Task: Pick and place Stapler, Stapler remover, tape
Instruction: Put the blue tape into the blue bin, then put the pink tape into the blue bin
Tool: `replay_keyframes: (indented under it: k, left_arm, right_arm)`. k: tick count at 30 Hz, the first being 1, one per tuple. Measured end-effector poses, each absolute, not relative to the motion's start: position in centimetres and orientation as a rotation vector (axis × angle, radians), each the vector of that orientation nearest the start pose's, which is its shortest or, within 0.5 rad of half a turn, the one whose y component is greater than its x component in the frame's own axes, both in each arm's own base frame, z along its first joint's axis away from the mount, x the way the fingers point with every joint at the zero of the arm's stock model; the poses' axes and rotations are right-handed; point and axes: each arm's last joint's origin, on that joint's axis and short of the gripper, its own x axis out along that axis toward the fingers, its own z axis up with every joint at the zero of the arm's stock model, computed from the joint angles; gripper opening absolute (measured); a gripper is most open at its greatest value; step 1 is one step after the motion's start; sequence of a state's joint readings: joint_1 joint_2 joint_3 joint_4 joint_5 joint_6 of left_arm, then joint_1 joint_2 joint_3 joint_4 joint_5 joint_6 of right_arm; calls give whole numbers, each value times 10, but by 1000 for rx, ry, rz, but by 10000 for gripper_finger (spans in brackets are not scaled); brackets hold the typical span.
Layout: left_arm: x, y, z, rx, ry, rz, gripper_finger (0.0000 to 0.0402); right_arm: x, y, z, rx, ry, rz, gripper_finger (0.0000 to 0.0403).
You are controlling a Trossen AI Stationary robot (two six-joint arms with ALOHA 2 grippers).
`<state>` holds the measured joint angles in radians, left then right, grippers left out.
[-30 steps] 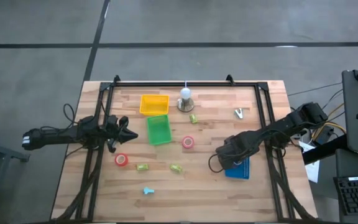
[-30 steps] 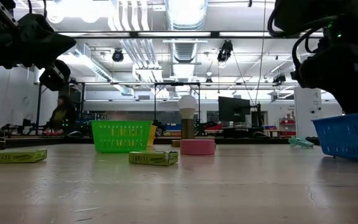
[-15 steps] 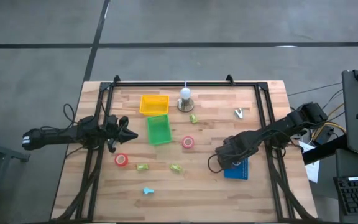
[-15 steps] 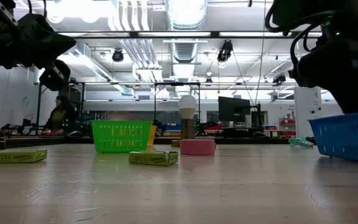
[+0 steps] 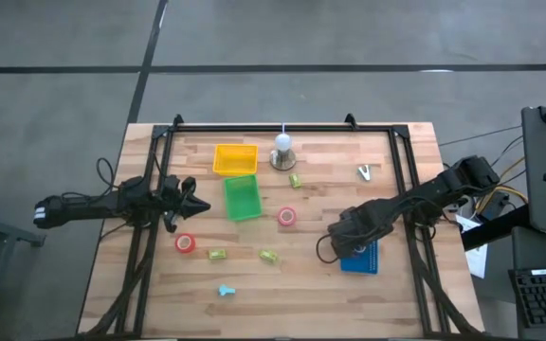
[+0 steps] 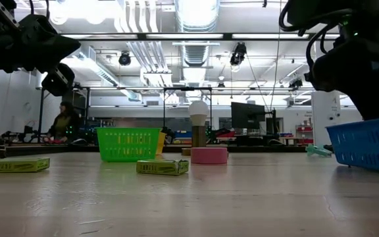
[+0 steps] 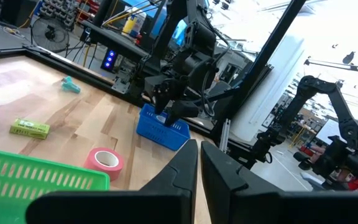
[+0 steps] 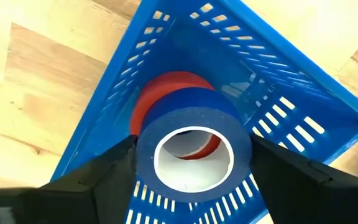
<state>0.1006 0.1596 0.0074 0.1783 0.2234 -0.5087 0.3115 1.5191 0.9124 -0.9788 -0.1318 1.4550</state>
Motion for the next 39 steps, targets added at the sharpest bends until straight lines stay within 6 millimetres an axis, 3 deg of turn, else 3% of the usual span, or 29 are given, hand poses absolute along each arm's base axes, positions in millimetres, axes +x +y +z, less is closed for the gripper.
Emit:
replay_keyframes:
  k: [5,14,20,27,33,39]
  left_arm:
    - [107,4,170,-504,6,-126,23]
    - [107,4,170,-504,6,-126,23]
    - [107,4,170,-504,6,-126,23]
    - [107,4,170,-504,6,-126,23]
    - [107,4,170,-504,6,-126,23]
    - [107,4,170,-504,6,-126,23]
  right_arm:
    - [232,79,182,976,1472,-809,307]
    - [235,79,184,976,1457,-780,273]
    - [236,80,188,981,1453,-777,289]
    - [239,78,205,935,1438,-832,323]
    - [247,80,223,953,1403,-804,328]
    - [267,77,255,994,1241,-760,327]
